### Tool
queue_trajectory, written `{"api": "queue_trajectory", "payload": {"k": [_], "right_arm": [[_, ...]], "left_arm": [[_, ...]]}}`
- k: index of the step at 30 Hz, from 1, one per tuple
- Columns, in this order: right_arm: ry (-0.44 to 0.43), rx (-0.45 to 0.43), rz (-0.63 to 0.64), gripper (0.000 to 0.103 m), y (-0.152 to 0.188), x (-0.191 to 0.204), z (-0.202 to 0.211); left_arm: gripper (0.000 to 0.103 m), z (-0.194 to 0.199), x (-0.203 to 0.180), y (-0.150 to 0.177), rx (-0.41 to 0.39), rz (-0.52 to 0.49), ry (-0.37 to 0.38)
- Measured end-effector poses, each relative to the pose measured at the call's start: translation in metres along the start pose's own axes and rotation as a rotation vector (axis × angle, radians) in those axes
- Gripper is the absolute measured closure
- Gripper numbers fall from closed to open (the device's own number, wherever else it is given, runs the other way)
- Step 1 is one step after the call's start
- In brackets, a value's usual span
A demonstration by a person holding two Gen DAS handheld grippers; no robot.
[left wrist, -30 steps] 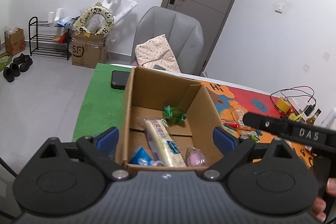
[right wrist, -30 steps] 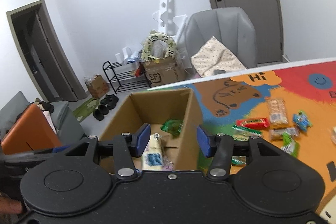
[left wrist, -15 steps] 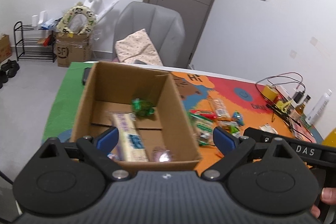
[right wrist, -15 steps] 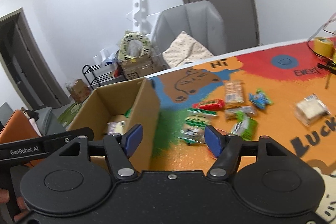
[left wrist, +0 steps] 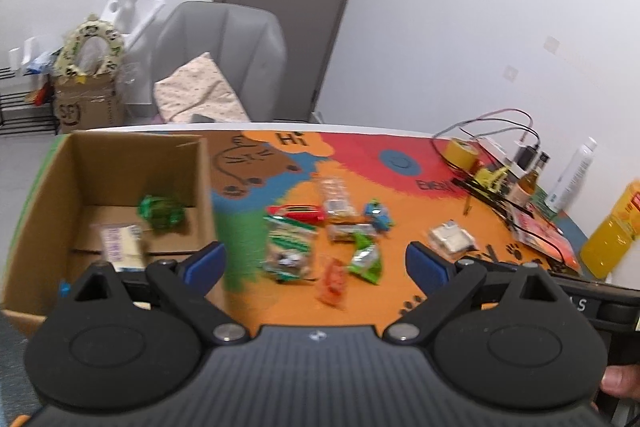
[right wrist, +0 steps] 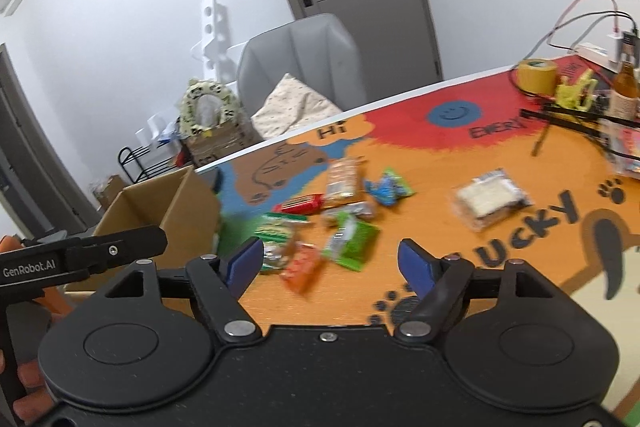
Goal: Organize snacks
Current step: 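Grasp the small orange snack pack with the left gripper while the right gripper grasps the white cake pack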
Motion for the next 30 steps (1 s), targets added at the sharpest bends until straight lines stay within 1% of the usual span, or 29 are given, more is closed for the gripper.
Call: {"api": "queue_trajectory", "payload": {"k": [7,16,18,21,23,26,30], "right_arm": [[0.036,-0.010,-0.031,0.028,0.001,-0.039,0.006],[0.064,-0.013,-0.057,0.028,0.002,-0.074,0.004],[0.069,-0.011,-0.062,0.028,0.003,-0.081,0.001],[0.080,-0.009,-0.064,0.028,0.004,-0.090,-0.004],[0.080,-0.004,-0.075,0.028,0.004,-0.096,-0.009],[0.083,0.003,-0.081,0.028,0.006,-0.101,-0.016],[0.080,0.012,-0.075,0.028,0.007,-0.105,-0.026]], "left_arm": [[0.007,-0.017,-0.028,0.010,0.019,-0.012,0.016],[0.010,-0.043,-0.040,0.023,0.044,-0.002,0.009],[0.014,-0.050,-0.040,0.027,0.055,0.002,0.001],[0.023,-0.061,-0.039,0.034,0.076,0.007,-0.008],[0.034,-0.069,-0.038,0.038,0.092,0.011,-0.018],[0.042,-0.081,-0.035,0.043,0.111,0.016,-0.026],[0.051,-0.096,-0.030,0.051,0.141,0.030,-0.033]]}}
Point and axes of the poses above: each gripper's, at about its wrist camera, not at the fingertips, and z roughly against the way its jaws point, x to its left, y to its underside, the point moved 5 cm from there along -z, roughly the way its jaws point, and after that the axes turned 10 degrees about -x, right-handed, at the moved point
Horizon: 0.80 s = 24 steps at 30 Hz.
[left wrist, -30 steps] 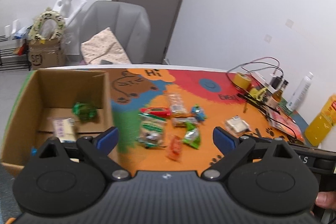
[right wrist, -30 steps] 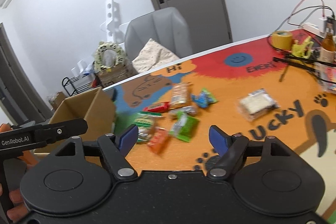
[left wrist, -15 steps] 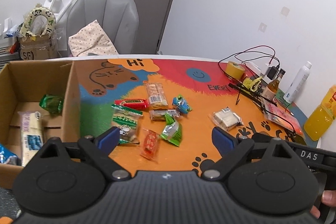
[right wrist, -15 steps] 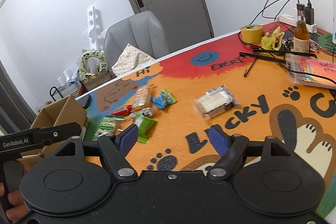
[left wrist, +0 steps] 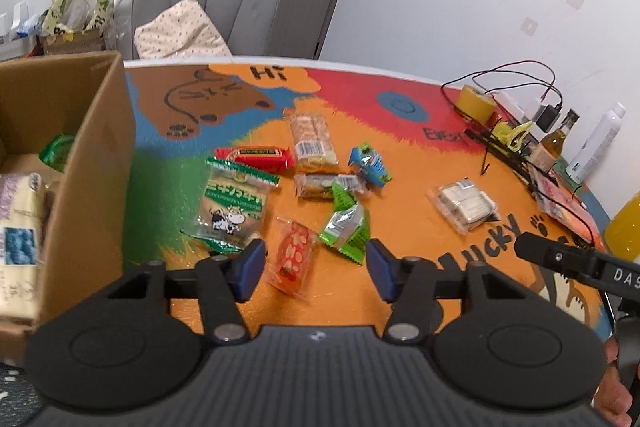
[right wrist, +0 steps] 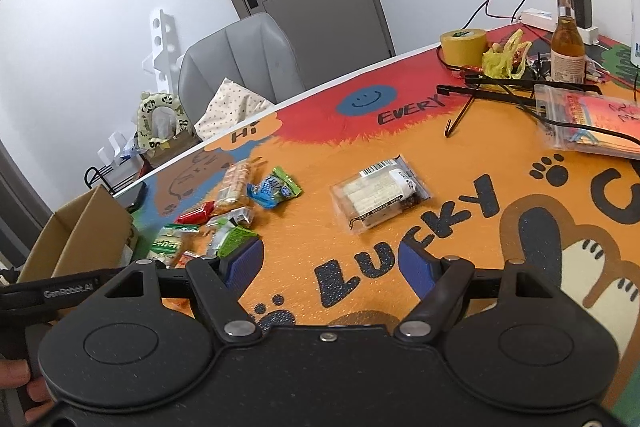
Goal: Organize snacks
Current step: 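Grasp the small orange snack pack with the left gripper while the right gripper grasps the white cake pack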
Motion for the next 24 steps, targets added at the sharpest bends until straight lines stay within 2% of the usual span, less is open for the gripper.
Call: {"api": "queue_trajectory", "payload": {"k": [6,10,15,19,24], "right_arm": [[0.012,0.020,0.007,0.027,0.000,-0.008,-0.018],[0.019,0.020,0.025,0.020,-0.002,-0.012,-0.031],[0.047,0.020,0.050,0.016,-0.006,-0.020,-0.051],[0.068,0.022,0.084,0.006,-0.010,-0.024,-0.069],[0.100,0.024,0.149,0.002,-0.015,-0.023,-0.093]], "left_arm": [[0.061,-0.022,0.003,0.008,0.036,0.011,-0.008],[0.079,-0.037,0.007,0.013,0.072,0.020,-0.018],[0.084,-0.042,0.006,0.010,0.052,0.018,-0.013],[0.088,-0.041,0.006,0.003,0.041,0.029,-0.003],[0.098,-0.042,0.007,-0.005,0.026,0.044,0.014]]}}
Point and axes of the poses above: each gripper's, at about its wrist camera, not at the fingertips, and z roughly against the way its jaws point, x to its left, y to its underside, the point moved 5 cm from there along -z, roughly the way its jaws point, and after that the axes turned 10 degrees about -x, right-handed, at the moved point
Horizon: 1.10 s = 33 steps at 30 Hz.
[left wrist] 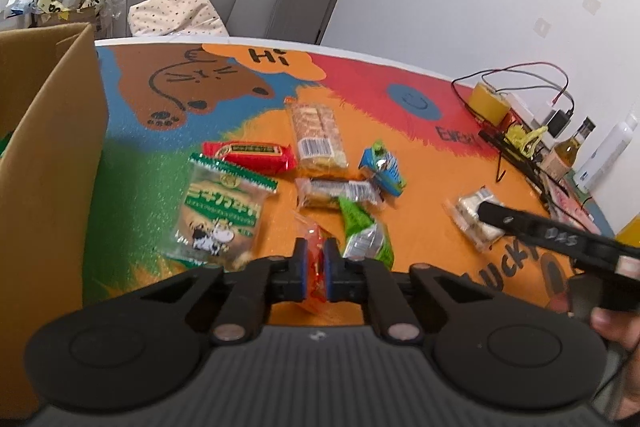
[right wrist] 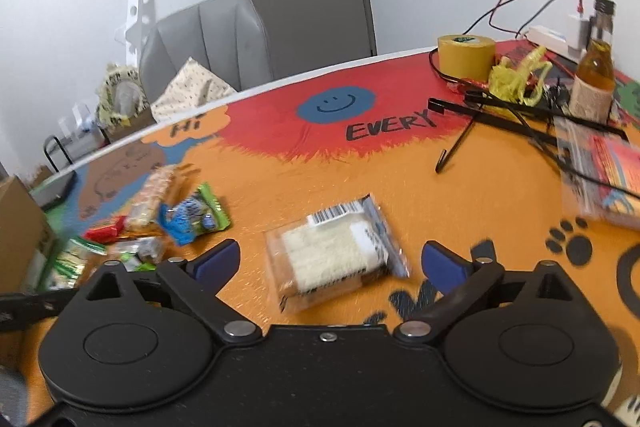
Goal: Organize snacks
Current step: 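Grasp the small orange snack pack with the left gripper while the right gripper grasps the white cake pack, then carry both packs over the cardboard box and open both grippers inside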
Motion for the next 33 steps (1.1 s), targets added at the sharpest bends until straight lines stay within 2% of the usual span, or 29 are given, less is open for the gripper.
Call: {"api": "queue_trajectory", "payload": {"k": [6,8,9,11,13,21,25,26,28,30,32,33], "right_arm": [[0.009,0.021,0.020,0.003,0.001,0.001,-0.022],[0.003,0.040,0.020,0.019,0.006,0.001,-0.024],[0.020,0.028,0.046,0.022,0.007,0.001,-0.021],[0.014,0.033,0.056,0.035,0.008,0.002,-0.015],[0.000,0.040,0.045,0.042,0.008,0.001,-0.008],[-0.030,0.032,-0.003,0.045,0.020,0.002,0.017],[-0.040,0.022,-0.010,0.045,0.023,0.007,0.032],[-0.041,0.021,-0.012,0.045,0.023,0.009,0.034],[-0.044,0.018,-0.012,0.045,0.025,0.012,0.040],[-0.046,0.017,-0.010,0.045,0.028,0.014,0.044],[-0.048,0.022,-0.017,0.045,0.029,0.013,0.046],[-0.047,0.024,-0.020,0.045,0.030,0.012,0.047]], "left_arm": [[0.100,-0.008,-0.006,-0.004,0.006,-0.028,-0.004],[0.100,-0.006,-0.005,-0.003,0.003,-0.018,-0.008],[0.100,-0.005,-0.005,-0.002,0.003,-0.009,-0.009],[0.101,-0.002,-0.004,-0.001,0.003,0.007,-0.010],[0.102,0.001,-0.004,0.000,0.003,0.013,-0.013],[0.103,0.014,-0.005,0.006,-0.002,0.016,-0.011],[0.102,0.017,-0.011,0.008,0.000,-0.033,-0.024],[0.099,0.018,-0.013,0.008,-0.007,-0.053,-0.040],[0.098,0.017,-0.016,0.009,-0.011,-0.089,-0.052],[0.090,0.013,-0.017,0.011,-0.002,-0.089,-0.045],[0.074,0.006,-0.017,0.013,0.009,-0.082,-0.051],[0.071,0.004,-0.016,0.014,0.008,-0.084,-0.060]]}}
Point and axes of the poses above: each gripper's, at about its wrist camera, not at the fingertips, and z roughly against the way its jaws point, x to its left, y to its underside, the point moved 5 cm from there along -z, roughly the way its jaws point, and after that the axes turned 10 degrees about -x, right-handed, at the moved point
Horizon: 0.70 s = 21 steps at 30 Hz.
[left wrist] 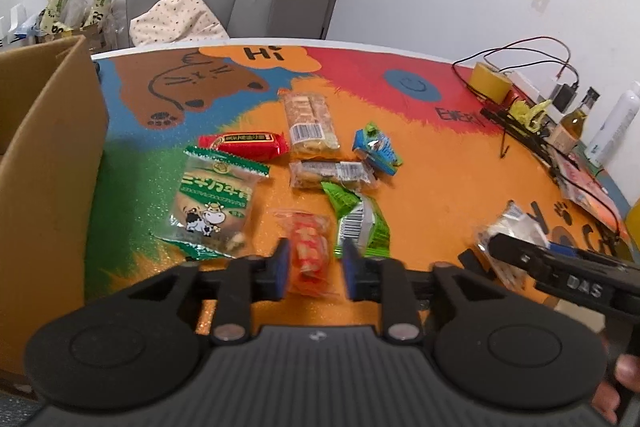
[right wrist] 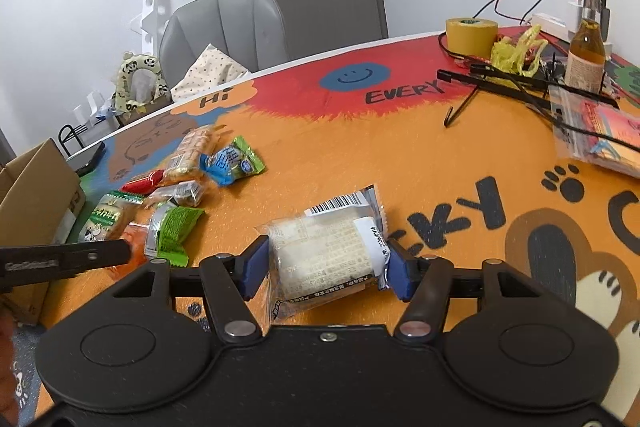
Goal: Organize snacks
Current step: 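Carry both packs over the cardboard box and open both grippers inside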
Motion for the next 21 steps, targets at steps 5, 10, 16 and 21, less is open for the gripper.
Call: {"api": "queue_trajectory", "payload": {"k": [5,10,16,21], "right_arm": [[0.003,0.008,-0.002,0.045,0.004,-0.002,0.004],[0.000,0.012,0.002,0.045,0.007,0.001,0.004],[-0.022,-0.011,0.008,0.045,0.005,0.011,0.011],[-0.048,-0.035,0.011,0.045,-0.003,0.024,0.019]], "left_arm": [[0.063,-0.010,-0.003,0.006,0.010,-0.018,-0.012],[0.067,-0.012,-0.006,0.010,-0.012,-0.049,-0.029],[0.084,-0.007,-0.003,0.008,0.003,-0.035,-0.015],[0.085,0.010,-0.005,0.005,-0.018,-0.040,0.008]]}}
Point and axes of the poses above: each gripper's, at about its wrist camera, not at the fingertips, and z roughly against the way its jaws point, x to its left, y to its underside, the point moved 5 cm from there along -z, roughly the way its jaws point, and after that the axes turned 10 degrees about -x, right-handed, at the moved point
